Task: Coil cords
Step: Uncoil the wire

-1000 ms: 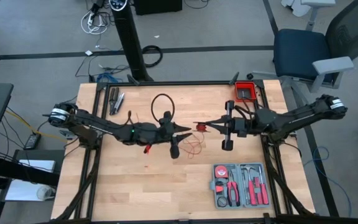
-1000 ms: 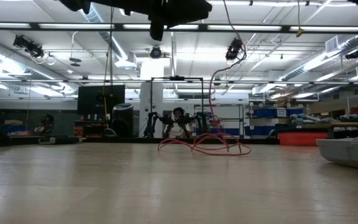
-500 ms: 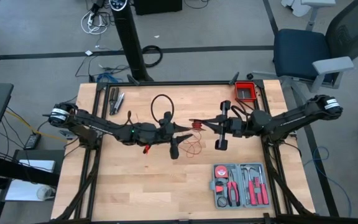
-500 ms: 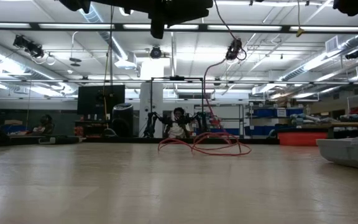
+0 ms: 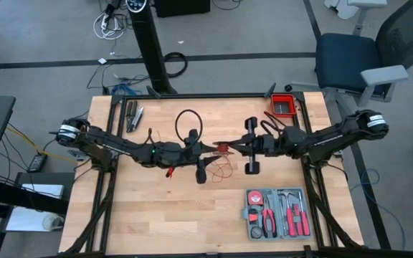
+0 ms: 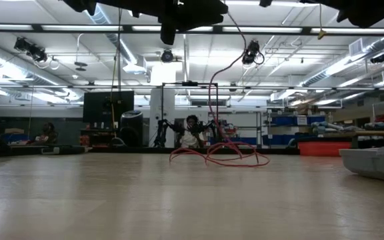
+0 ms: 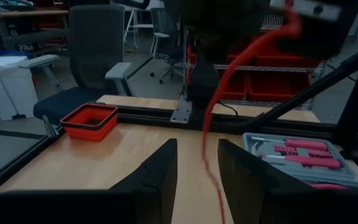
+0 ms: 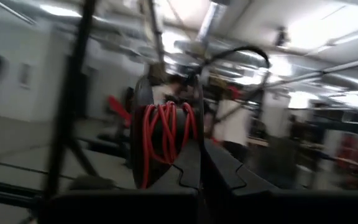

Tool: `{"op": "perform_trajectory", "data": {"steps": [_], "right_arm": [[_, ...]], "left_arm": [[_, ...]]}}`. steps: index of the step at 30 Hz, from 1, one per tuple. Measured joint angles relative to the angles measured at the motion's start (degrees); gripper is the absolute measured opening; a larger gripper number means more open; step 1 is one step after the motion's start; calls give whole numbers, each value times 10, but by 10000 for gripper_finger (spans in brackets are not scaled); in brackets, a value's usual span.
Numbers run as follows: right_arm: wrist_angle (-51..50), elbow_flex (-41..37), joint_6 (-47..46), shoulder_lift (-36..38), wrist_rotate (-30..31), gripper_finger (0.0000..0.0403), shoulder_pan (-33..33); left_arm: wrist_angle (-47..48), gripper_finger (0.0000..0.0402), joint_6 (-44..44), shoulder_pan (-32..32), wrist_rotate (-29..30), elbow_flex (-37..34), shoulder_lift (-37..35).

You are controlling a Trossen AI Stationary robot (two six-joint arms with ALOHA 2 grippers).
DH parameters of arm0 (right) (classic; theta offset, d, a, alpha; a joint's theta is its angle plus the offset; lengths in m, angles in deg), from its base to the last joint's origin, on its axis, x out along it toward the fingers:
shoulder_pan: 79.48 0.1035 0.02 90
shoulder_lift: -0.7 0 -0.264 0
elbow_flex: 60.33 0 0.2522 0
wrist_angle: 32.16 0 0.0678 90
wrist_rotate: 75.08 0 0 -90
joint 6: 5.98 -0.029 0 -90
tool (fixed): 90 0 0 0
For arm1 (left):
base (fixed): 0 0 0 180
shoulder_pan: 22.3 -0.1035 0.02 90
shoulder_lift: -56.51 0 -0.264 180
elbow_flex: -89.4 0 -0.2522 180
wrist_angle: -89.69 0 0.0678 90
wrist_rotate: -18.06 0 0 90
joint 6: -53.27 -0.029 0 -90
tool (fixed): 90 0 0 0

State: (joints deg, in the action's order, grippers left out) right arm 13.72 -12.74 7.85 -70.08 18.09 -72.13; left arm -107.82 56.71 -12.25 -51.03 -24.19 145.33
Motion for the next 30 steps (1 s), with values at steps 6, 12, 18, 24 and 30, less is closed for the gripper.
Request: {"op": "perform_trajectory", "data": {"steps": [6,12,18,24,30], "right_arm": [[-73,0,-101,49,-175,1,-56],[-245,0,-126,89,-225,1,-111],[-318,0,-97,105,-227,1,-129],[-326,0,-94,106,-237,1,-129],[-357,0,-79,132,-223,1,-133]], "left_arm": [[-1,120,-11,6,-2,0,0],[-11,120,-32,5,1,0,0],[-27,120,-57,6,6,0,0],[-25,120,-63,5,23,1,0],[13,120,-77,9,38,1,-23]]}}
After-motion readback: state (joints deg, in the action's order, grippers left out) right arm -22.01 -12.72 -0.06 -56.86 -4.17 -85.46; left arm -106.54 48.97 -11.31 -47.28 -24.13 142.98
